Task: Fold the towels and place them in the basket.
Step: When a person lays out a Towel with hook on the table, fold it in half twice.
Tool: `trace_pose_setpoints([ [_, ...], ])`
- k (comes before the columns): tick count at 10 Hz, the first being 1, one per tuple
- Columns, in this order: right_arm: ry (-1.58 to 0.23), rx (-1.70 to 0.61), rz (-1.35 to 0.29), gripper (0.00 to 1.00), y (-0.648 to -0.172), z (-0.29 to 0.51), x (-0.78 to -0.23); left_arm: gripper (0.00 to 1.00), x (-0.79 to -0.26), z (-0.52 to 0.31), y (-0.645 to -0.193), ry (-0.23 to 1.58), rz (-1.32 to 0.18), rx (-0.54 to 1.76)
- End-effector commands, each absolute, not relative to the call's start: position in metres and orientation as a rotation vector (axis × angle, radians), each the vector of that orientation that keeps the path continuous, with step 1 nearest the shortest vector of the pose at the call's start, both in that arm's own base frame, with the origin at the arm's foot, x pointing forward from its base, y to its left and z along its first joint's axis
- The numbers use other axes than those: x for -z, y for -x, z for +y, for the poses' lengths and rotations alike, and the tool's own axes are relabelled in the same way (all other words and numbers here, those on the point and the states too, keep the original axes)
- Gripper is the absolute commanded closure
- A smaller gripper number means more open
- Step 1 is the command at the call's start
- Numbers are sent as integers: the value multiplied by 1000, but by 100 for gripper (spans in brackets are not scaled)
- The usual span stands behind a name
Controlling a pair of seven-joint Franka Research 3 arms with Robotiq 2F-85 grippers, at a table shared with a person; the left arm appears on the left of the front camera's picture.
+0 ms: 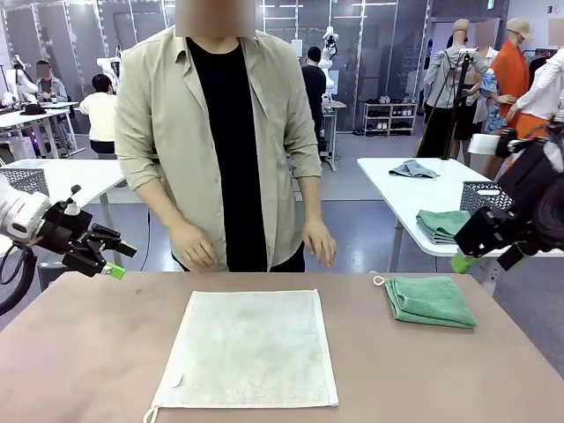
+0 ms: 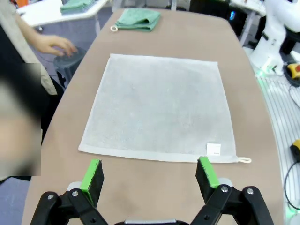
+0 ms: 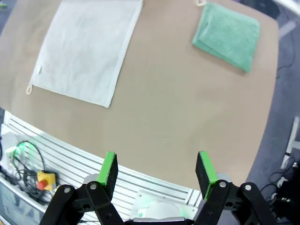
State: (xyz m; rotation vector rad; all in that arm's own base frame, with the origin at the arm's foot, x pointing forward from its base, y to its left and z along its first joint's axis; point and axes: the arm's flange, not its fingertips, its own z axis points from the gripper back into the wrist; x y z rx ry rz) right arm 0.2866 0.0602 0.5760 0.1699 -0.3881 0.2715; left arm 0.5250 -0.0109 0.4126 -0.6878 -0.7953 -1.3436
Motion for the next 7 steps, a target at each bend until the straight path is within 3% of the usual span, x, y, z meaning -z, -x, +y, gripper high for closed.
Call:
trace_pose_setpoints([
  [1, -42, -519, -377, 16, -295, 89, -591, 0, -446, -35, -508, 509, -703, 1400],
  [4, 72, -941, -326, 16, -292, 156, -586, 0, -474, -85, -456, 245, -482, 1517],
  [7, 86, -1371, -237, 16, -276, 213, -551, 0, -475, -134, -408, 80, -360, 1604],
])
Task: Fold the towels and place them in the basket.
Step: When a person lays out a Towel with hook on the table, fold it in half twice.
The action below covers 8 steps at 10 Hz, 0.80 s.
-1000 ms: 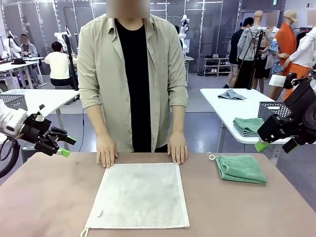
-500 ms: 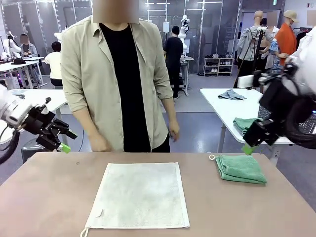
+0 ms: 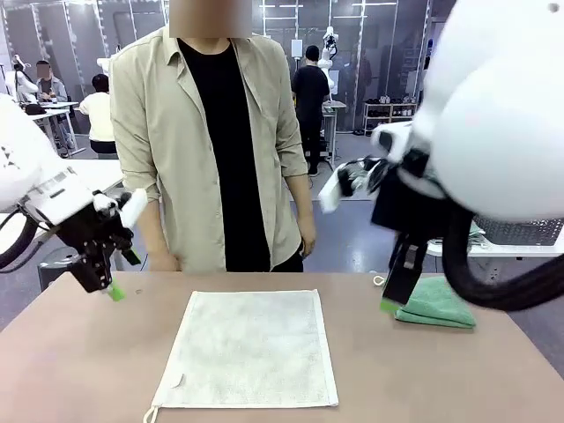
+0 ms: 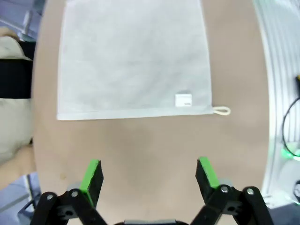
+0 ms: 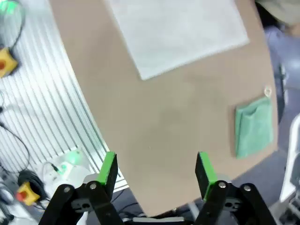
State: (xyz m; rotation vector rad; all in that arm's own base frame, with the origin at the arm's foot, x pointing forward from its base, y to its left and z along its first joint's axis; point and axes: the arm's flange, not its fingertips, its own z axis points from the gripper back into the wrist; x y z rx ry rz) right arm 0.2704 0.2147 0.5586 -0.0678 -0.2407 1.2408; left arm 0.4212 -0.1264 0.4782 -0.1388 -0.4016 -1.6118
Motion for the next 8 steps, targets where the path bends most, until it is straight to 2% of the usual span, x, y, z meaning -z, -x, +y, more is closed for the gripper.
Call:
trace_pose_setpoints([
  [1, 78, -1449, -234, 16, -269, 226, -537, 0, -471, -146, -394, 61, -305, 1620],
  [4, -16, -1611, -230, 16, -263, 247, -501, 0, -455, -166, -371, 2, -183, 1606],
  [8, 9, -1603, -209, 16, -260, 252, -492, 0, -446, -177, -373, -67, -122, 1505],
])
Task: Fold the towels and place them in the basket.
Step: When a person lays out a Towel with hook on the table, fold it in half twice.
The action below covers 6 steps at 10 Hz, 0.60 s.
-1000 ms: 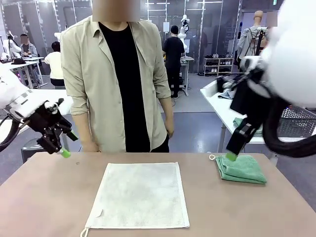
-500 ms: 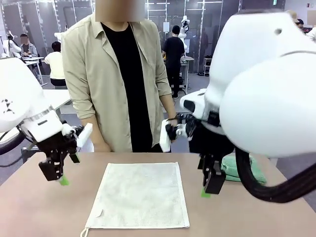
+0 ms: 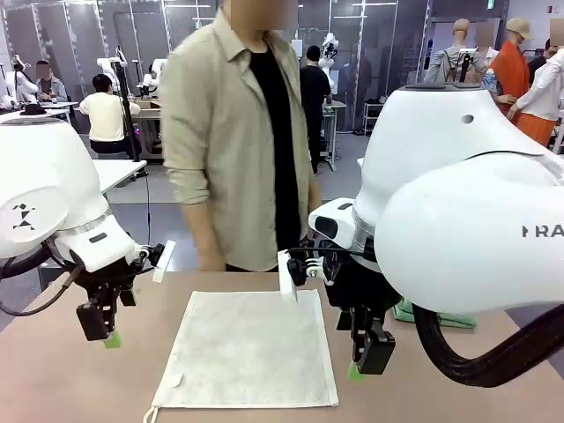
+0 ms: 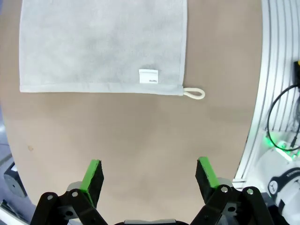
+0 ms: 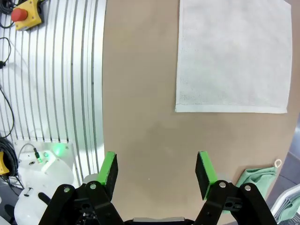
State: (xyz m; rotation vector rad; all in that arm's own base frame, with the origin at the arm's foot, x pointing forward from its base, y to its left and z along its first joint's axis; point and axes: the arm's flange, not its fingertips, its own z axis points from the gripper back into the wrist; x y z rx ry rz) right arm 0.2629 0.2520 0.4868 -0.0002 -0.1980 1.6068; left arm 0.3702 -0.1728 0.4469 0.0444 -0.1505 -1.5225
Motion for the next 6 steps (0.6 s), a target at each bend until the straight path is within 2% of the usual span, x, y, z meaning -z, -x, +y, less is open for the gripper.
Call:
trace_pose_setpoints([
  [1, 9, -1603, -209, 16, -260, 252, -492, 0, -449, -172, -370, -29, -163, 1544],
  [6, 6, -1610, -209, 16, -261, 253, -491, 0, -447, -174, -370, -22, -160, 1531],
])
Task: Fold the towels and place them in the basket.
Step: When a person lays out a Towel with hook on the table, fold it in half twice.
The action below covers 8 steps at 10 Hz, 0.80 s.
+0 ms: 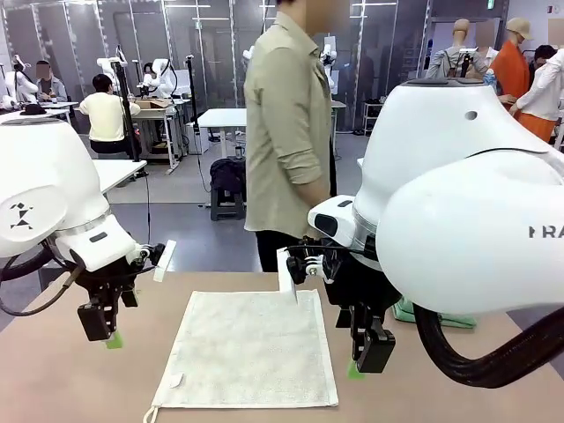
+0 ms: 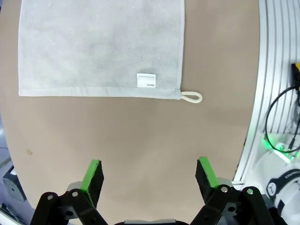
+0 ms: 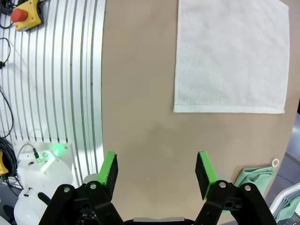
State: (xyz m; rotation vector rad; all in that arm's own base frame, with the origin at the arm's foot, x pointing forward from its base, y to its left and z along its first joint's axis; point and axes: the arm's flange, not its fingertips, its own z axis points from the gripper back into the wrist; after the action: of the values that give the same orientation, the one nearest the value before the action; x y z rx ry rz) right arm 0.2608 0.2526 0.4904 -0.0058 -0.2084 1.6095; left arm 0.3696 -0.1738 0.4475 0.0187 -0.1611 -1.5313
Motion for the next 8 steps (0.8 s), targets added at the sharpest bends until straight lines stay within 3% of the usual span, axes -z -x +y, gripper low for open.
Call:
trace_pose_setpoints([
  [1, 10, -1643, -168, 16, -268, 251, -483, 0, -444, -185, -357, -66, -113, 1491],
  [8, -33, -1630, -81, 16, -321, 263, -406, 0, -400, -207, -318, -104, -54, 1452],
])
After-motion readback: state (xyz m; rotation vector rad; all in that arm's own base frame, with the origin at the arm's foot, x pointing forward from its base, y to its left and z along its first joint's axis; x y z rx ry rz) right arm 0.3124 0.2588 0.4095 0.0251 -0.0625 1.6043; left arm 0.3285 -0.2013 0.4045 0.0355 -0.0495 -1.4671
